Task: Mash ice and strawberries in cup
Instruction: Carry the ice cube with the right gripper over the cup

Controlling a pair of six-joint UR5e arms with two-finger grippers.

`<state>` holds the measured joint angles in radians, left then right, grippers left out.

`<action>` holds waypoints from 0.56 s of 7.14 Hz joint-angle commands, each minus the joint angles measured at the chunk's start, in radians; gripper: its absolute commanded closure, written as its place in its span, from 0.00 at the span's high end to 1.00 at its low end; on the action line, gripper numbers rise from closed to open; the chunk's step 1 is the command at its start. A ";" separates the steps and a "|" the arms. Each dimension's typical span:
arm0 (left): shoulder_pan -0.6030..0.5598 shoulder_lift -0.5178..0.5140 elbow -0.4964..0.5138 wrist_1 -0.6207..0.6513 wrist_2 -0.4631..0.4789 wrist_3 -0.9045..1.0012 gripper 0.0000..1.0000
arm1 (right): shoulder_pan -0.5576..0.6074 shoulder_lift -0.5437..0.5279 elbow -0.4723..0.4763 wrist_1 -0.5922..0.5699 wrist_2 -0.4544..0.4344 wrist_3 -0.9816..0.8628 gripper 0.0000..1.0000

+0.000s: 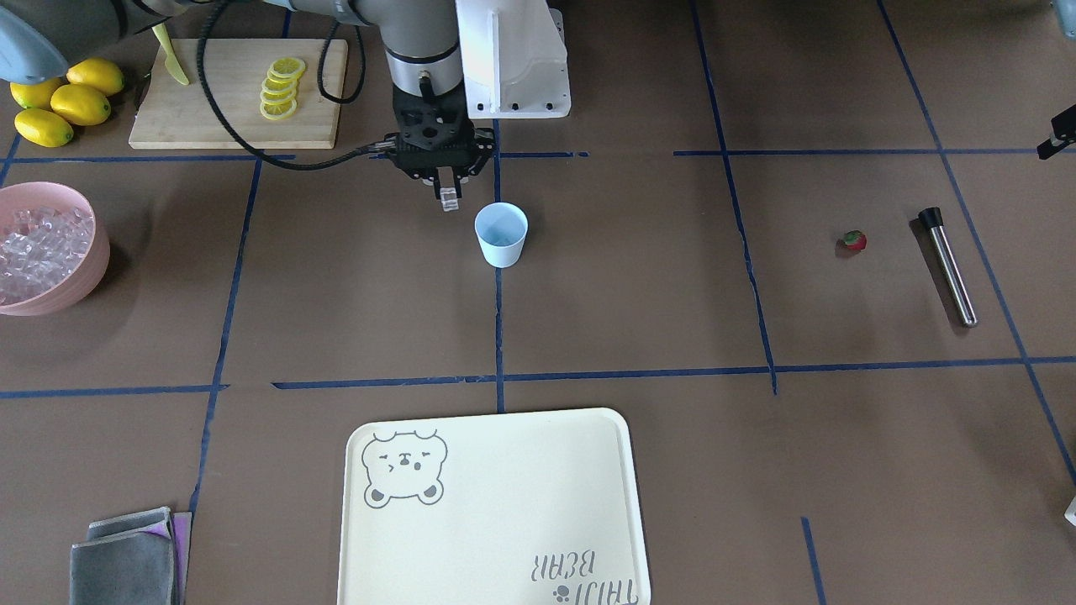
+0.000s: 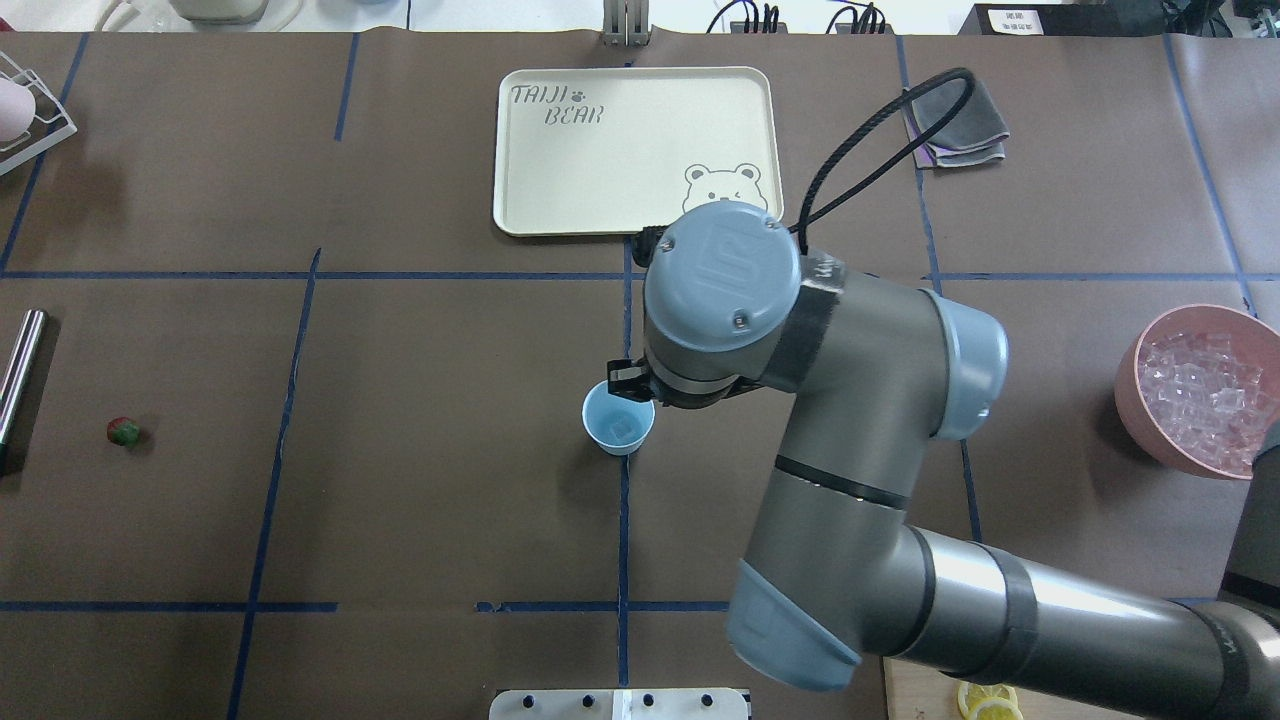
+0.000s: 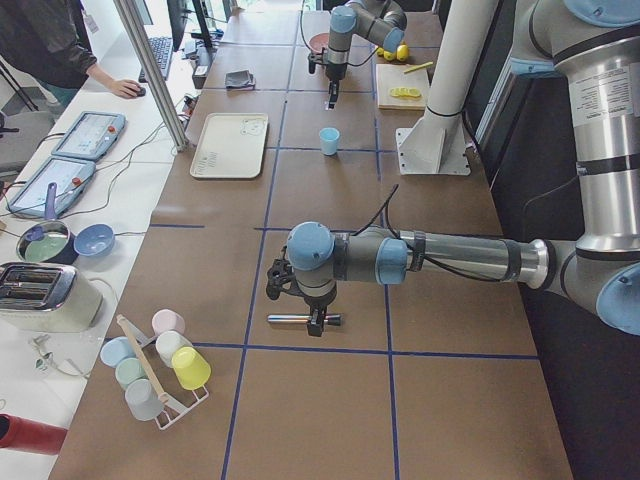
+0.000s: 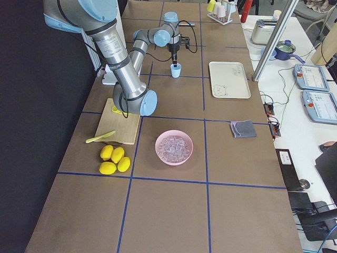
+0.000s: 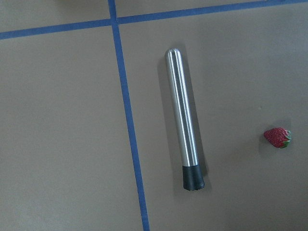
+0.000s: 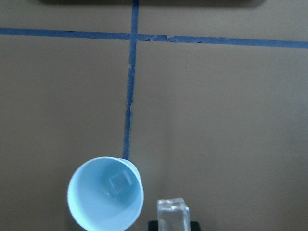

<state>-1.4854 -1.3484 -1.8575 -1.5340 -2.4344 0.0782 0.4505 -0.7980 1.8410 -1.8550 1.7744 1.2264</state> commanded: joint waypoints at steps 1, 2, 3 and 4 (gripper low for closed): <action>0.007 0.000 0.001 0.000 0.000 0.000 1.00 | -0.038 0.074 -0.113 0.037 -0.039 0.062 0.07; 0.007 0.000 0.000 0.000 0.000 0.000 1.00 | -0.038 0.075 -0.152 0.098 -0.050 0.073 0.07; 0.008 0.000 0.000 0.000 0.000 0.000 1.00 | -0.041 0.072 -0.164 0.106 -0.050 0.073 0.07; 0.008 0.000 0.000 0.000 0.000 0.000 1.00 | -0.042 0.072 -0.163 0.106 -0.052 0.071 0.13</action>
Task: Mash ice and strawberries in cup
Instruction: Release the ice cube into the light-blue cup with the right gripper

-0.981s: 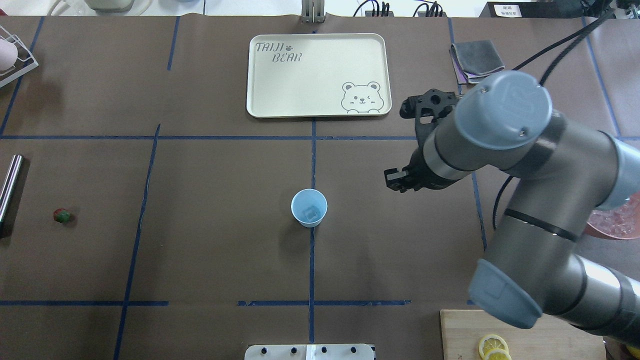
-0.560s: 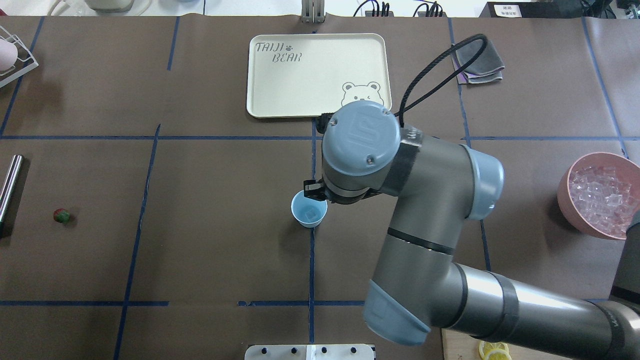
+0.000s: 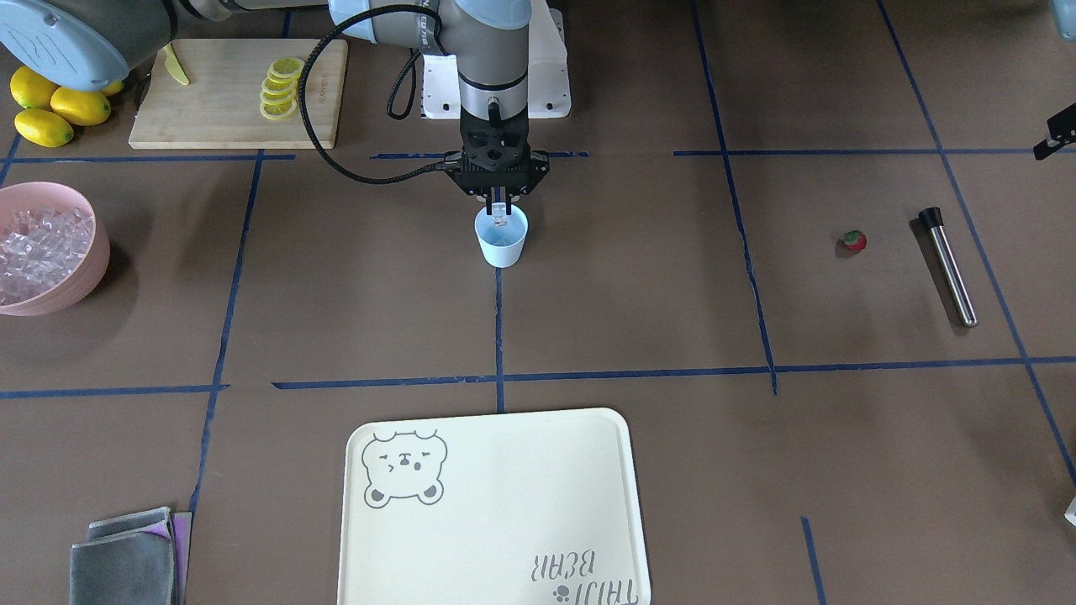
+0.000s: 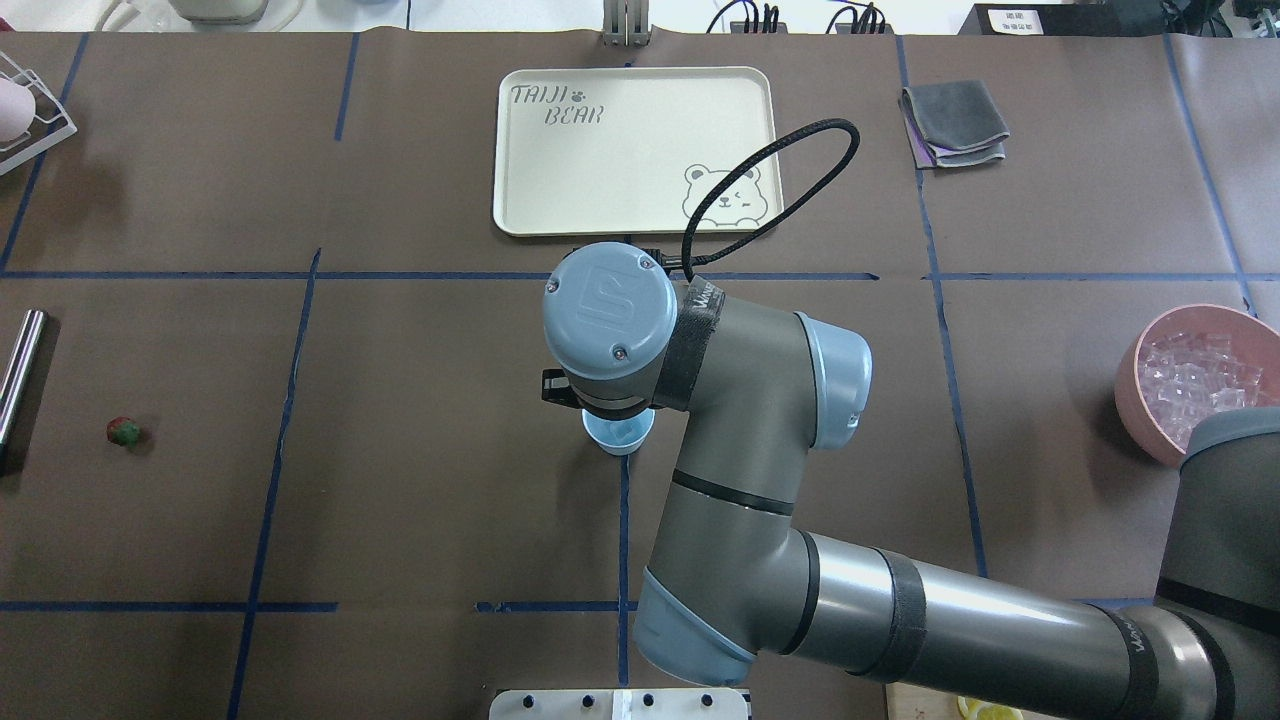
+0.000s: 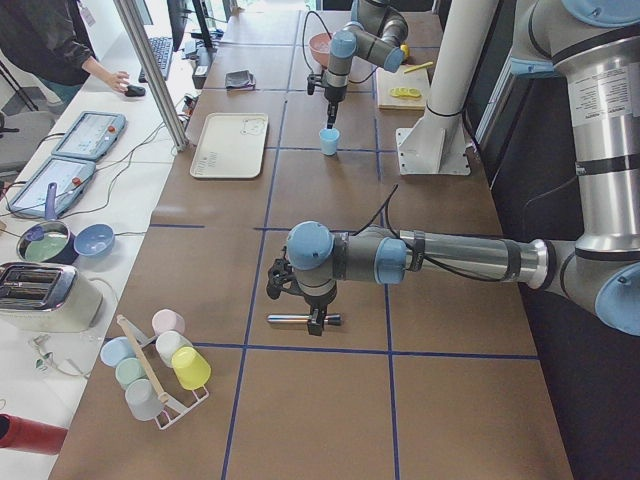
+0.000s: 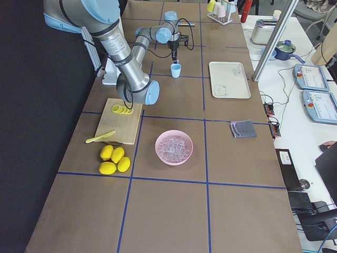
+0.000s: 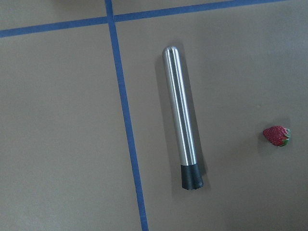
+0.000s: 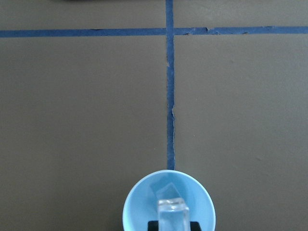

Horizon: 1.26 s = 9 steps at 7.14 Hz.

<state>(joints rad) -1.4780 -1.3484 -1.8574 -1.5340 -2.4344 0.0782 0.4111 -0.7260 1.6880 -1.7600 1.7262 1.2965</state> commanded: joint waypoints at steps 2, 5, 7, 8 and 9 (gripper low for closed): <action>0.007 0.000 0.000 0.000 0.000 0.000 1.00 | -0.018 -0.009 -0.008 0.011 -0.005 0.010 0.99; 0.008 0.000 0.000 0.000 -0.002 0.000 1.00 | -0.028 -0.016 0.002 0.010 0.001 0.024 0.99; 0.010 0.000 0.000 0.000 0.000 0.000 1.00 | 0.090 -0.045 0.024 0.005 0.085 -0.008 1.00; 0.010 0.000 0.001 0.000 0.000 0.000 1.00 | 0.163 -0.118 0.106 0.005 0.132 -0.111 1.00; 0.019 0.002 0.001 0.000 -0.002 0.000 1.00 | 0.222 -0.233 0.181 0.010 0.177 -0.202 1.00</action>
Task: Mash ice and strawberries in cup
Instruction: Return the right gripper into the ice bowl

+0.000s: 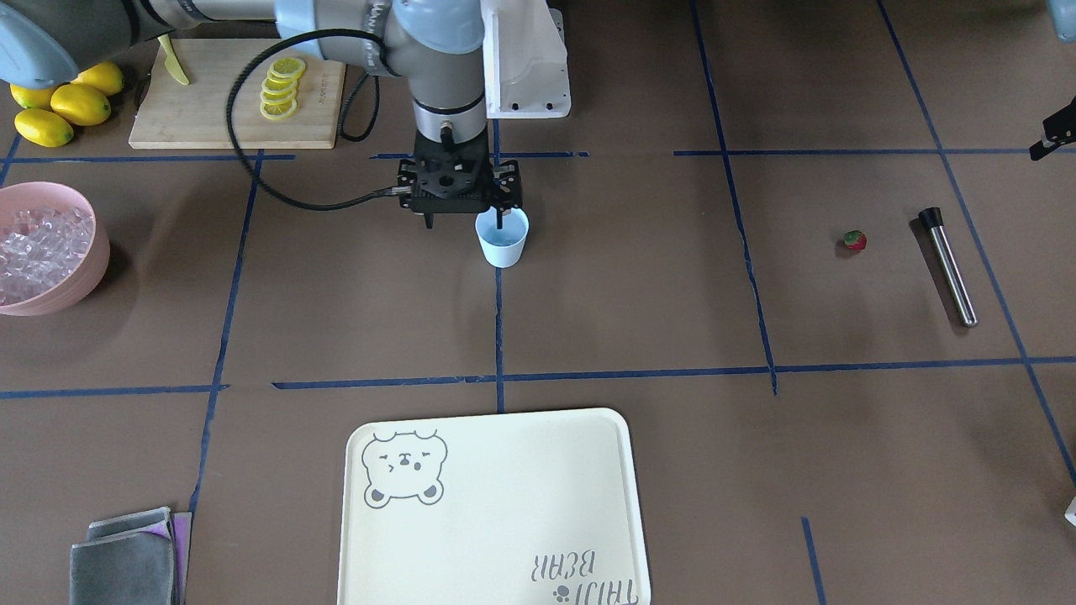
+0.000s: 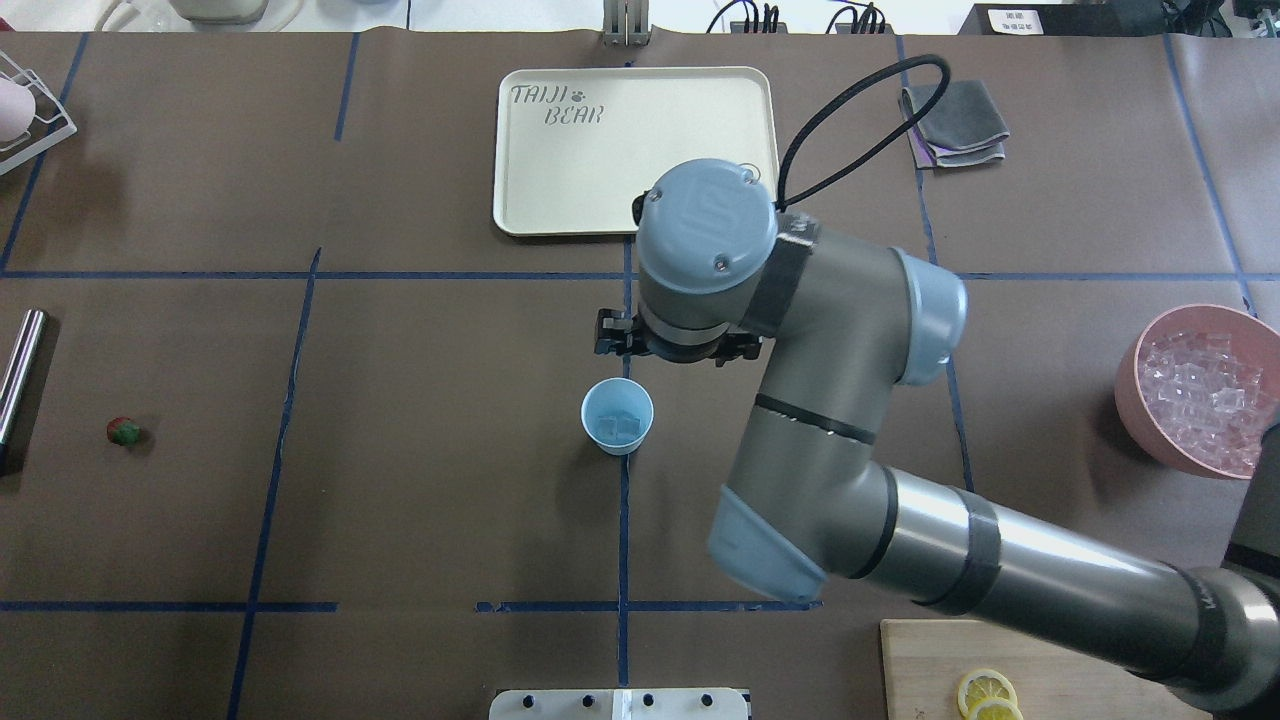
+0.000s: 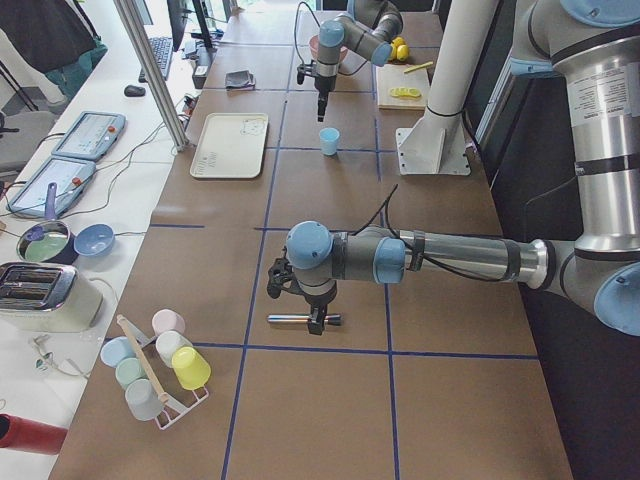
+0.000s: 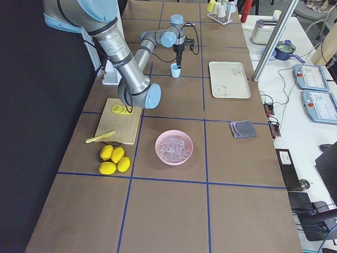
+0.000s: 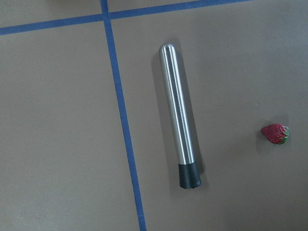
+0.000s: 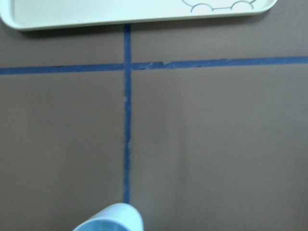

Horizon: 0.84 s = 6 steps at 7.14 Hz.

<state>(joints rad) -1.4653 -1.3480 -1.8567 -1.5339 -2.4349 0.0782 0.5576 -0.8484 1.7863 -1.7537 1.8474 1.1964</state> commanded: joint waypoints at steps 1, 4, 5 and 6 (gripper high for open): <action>0.011 0.001 0.001 0.000 -0.001 0.000 1.00 | 0.128 -0.198 0.125 0.008 0.061 -0.218 1.00; 0.013 0.001 -0.001 0.000 -0.001 0.000 1.00 | 0.333 -0.577 0.298 0.121 0.199 -0.343 1.00; 0.022 0.001 -0.001 0.000 -0.001 0.000 1.00 | 0.381 -0.727 0.292 0.273 0.208 -0.342 1.00; 0.022 0.001 -0.001 0.000 -0.003 0.000 1.00 | 0.427 -0.824 0.273 0.363 0.214 -0.351 1.00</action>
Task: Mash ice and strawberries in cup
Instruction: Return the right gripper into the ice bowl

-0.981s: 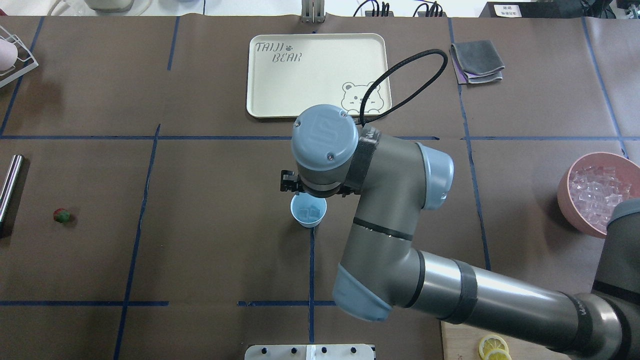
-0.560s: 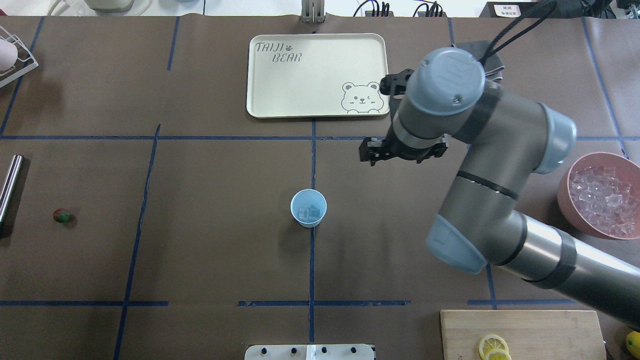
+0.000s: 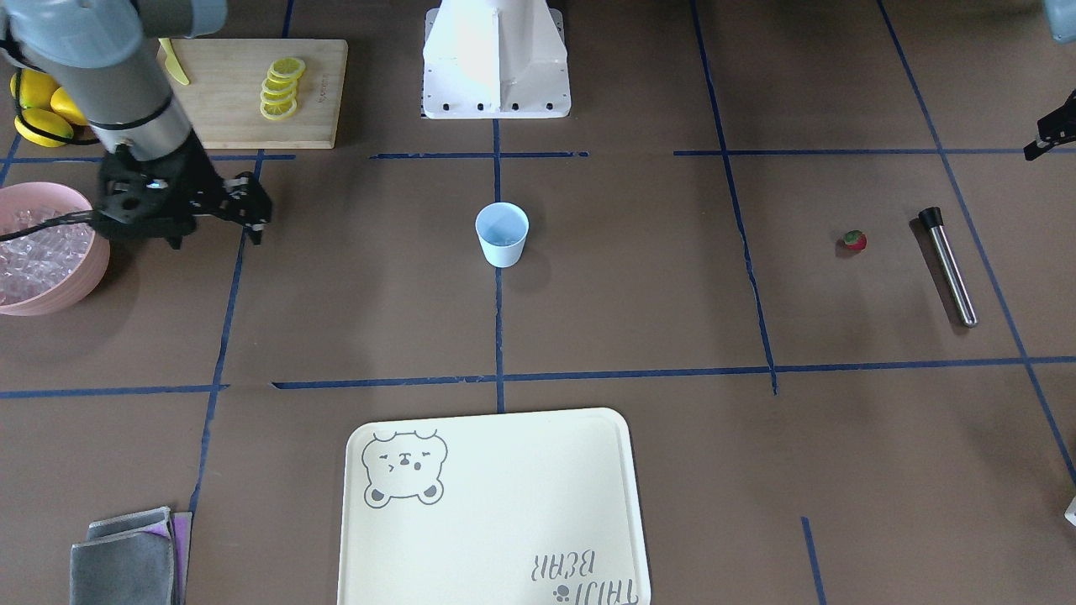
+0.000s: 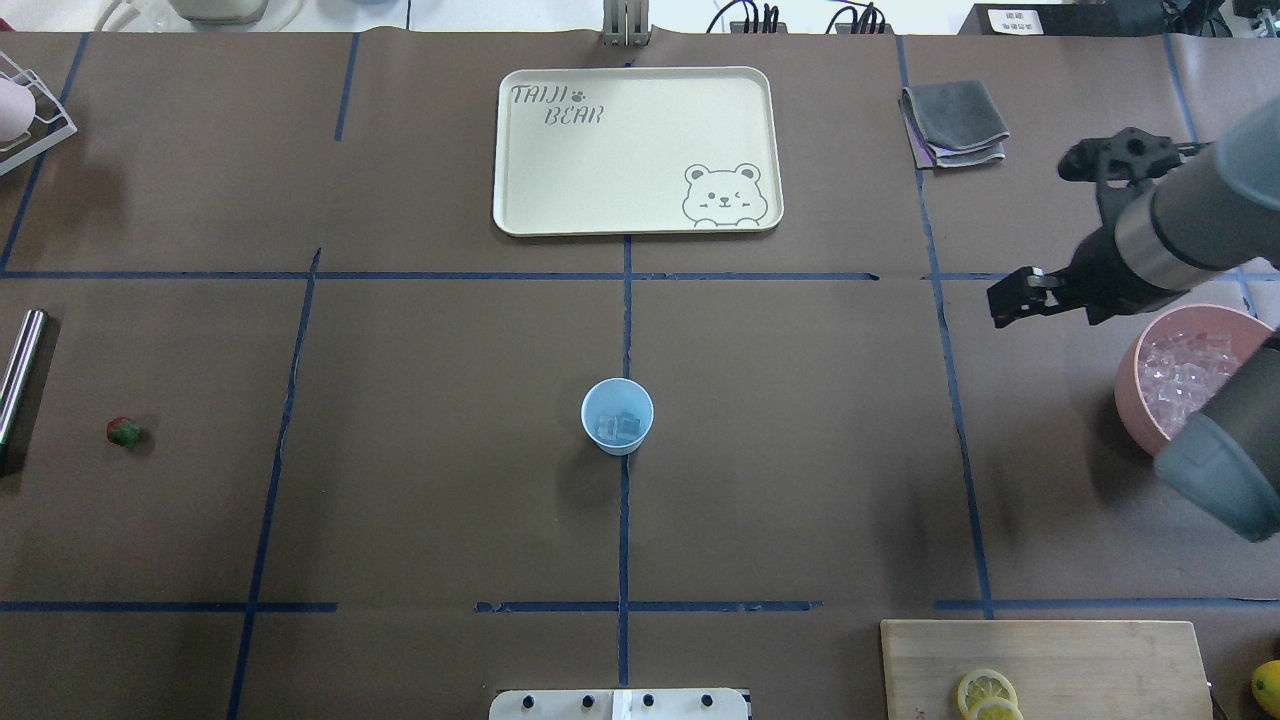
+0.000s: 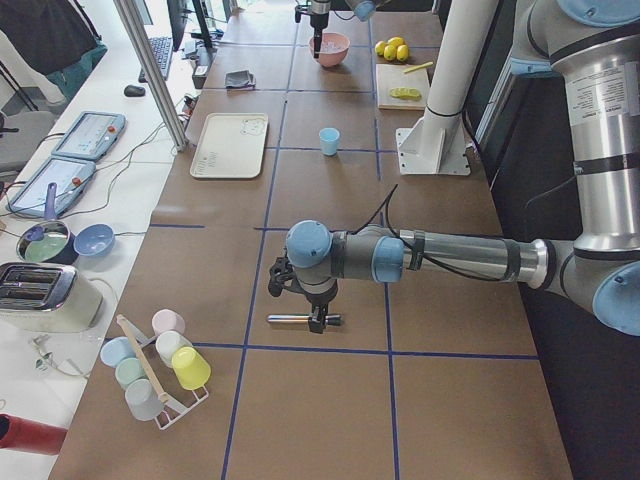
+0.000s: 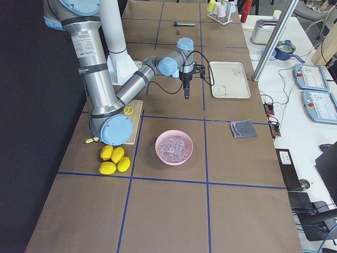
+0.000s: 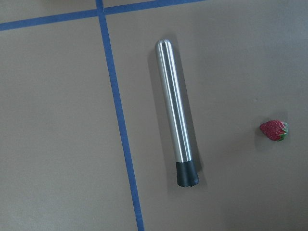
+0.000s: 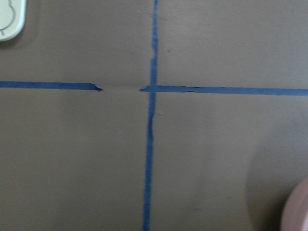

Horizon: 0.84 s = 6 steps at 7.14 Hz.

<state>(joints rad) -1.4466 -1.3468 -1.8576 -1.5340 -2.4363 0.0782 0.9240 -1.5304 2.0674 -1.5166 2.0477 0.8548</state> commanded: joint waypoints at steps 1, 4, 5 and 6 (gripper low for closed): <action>0.005 0.000 0.000 0.000 -0.001 0.000 1.00 | 0.073 -0.193 -0.039 0.156 0.022 -0.022 1.00; 0.006 0.000 0.000 0.000 -0.001 0.000 1.00 | 0.076 -0.278 -0.096 0.210 0.020 -0.023 0.99; 0.006 0.000 0.000 0.000 -0.001 0.000 1.00 | 0.079 -0.284 -0.113 0.234 0.019 -0.023 0.97; 0.006 0.000 0.000 0.000 0.000 0.000 1.00 | 0.079 -0.296 -0.153 0.287 0.019 -0.022 0.94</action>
<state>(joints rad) -1.4405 -1.3468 -1.8576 -1.5340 -2.4372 0.0782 1.0019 -1.8123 1.9553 -1.2804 2.0668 0.8325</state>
